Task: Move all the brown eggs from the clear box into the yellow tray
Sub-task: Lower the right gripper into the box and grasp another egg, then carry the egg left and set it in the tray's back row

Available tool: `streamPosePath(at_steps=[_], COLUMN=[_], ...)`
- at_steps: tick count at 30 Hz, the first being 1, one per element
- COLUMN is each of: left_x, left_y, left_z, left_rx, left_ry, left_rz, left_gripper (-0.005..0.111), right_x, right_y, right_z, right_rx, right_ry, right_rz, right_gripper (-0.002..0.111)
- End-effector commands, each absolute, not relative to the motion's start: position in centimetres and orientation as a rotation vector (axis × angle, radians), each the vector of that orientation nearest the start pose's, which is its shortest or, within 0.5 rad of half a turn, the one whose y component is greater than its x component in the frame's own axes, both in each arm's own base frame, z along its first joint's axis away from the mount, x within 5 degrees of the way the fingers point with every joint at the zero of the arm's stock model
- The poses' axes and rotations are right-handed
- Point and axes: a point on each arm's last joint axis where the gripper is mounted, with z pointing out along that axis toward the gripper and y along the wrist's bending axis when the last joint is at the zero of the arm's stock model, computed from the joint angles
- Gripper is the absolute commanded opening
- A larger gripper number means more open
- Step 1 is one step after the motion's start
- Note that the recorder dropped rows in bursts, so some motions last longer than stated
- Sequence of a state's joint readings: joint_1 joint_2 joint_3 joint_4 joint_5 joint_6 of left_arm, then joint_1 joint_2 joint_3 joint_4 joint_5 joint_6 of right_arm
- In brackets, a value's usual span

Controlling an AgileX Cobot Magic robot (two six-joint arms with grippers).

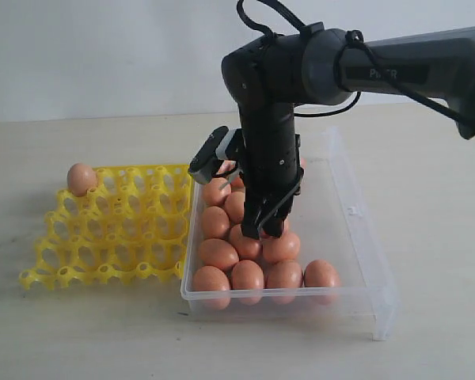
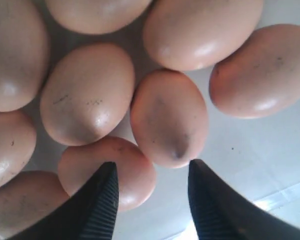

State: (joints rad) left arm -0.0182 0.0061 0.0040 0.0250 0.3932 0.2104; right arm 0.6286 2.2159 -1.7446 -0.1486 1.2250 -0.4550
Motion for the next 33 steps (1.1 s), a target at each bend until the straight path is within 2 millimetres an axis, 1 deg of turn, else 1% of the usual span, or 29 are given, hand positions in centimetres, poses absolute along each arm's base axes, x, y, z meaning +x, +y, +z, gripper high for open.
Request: streamPosePath(at_steps=[1, 3, 8, 10, 13, 14, 18, 19, 21, 24, 25, 28, 30, 33], left_x=[5.2, 5.2, 5.2, 5.2, 5.2, 5.2, 5.2, 5.2, 5.2, 5.2, 5.2, 5.2, 5.2, 5.2], left_y=[0.0, 0.0, 0.0, 0.0, 0.0, 0.0, 0.0, 0.0, 0.0, 0.0, 0.0, 0.0, 0.0, 0.0], left_z=[17.8, 17.8, 17.8, 17.8, 17.8, 17.8, 17.8, 17.8, 17.8, 17.8, 17.8, 17.8, 17.8, 17.8], left_rx=[0.226, 0.226, 0.226, 0.226, 0.226, 0.226, 0.226, 0.226, 0.226, 0.226, 0.226, 0.226, 0.226, 0.226], left_ry=[1.861, 1.861, 1.861, 1.861, 1.861, 1.861, 1.861, 1.861, 1.861, 1.861, 1.861, 1.861, 1.861, 1.861], left_rz=[0.153, 0.153, 0.153, 0.153, 0.153, 0.153, 0.153, 0.153, 0.153, 0.153, 0.153, 0.153, 0.153, 0.153], left_gripper=[0.0, 0.0, 0.0, 0.0, 0.0, 0.0, 0.0, 0.0, 0.0, 0.0, 0.0, 0.0, 0.0, 0.0], right_x=[36.2, 36.3, 36.9, 37.0, 37.2, 37.3, 37.4, 37.4, 37.5, 37.5, 37.4, 37.3, 37.1, 36.6], right_y=[24.3, 24.5, 25.3, 25.4, 25.1, 25.1, 25.3, 25.3, 25.0, 24.7, 24.6, 24.3, 24.2, 24.2], right_z=[15.7, 15.6, 15.6, 15.6, 14.7, 14.1, 13.0, 13.0, 12.9, 13.6, 14.0, 15.3, 16.8, 19.1], right_rx=[-1.714, -1.699, -1.655, -1.673, -1.684, -1.702, -1.726, -1.727, -1.716, -1.715, -1.697, -1.67, -1.624, -1.437], right_ry=[2.675, 2.654, 2.573, 2.549, 2.565, 2.567, 2.555, 2.556, 2.567, 2.578, 2.581, 2.527, 2.445, 2.294], right_rz=[-0.226, -0.209, -0.147, -0.14, -0.154, -0.155, -0.154, -0.154, -0.194, -0.241, -0.246, -0.252, -0.233, -0.155], right_gripper=[0.052, 0.058, 0.058, 0.058, 0.058, 0.058, 0.058, 0.056, 0.036, 0.005, 0.0, 0.0, 0.0, 0.0])
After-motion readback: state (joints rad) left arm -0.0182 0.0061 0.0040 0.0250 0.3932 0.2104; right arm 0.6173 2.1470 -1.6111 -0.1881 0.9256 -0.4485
